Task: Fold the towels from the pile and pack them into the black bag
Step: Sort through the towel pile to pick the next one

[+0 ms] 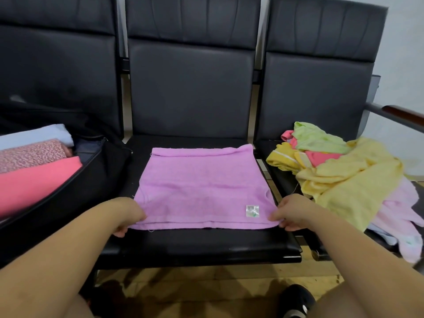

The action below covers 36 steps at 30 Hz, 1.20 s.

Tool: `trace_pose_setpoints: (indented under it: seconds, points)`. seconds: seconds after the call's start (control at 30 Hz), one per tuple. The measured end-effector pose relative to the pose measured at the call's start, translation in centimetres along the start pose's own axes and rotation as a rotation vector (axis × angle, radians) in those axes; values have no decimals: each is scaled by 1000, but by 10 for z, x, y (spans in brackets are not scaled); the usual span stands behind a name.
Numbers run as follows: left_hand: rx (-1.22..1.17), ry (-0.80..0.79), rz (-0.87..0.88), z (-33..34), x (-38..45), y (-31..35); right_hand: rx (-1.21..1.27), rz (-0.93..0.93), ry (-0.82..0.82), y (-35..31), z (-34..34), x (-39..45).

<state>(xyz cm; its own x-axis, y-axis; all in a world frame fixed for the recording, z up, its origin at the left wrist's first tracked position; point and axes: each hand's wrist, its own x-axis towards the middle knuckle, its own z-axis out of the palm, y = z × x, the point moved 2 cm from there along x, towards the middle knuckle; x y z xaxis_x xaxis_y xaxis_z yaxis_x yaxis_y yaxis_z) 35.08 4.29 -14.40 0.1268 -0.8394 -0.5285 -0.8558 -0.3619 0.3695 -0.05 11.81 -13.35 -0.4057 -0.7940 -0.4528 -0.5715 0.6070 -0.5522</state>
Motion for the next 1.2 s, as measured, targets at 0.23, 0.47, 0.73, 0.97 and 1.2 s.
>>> trace_pose_setpoints:
  seconds: [0.23, 0.47, 0.73, 0.97, 1.2]
  points:
    - [179, 119, 6, -2, -20, 17, 61, -58, 48, 2, 1, -4]
    - [-411, 10, 54, -4, -8, -5, 215, -82, 61, 5, -3, -5]
    - [-982, 23, 490, -64, -51, 11, 758, -234, -192, -25, -46, -40]
    - [-1512, 102, 868, -167, -132, 45, 1146, -703, -112, -96, -142, -113]
    - [-1536, 90, 806, -168, -118, 49, 1268, -691, -129, -111, -143, -98]
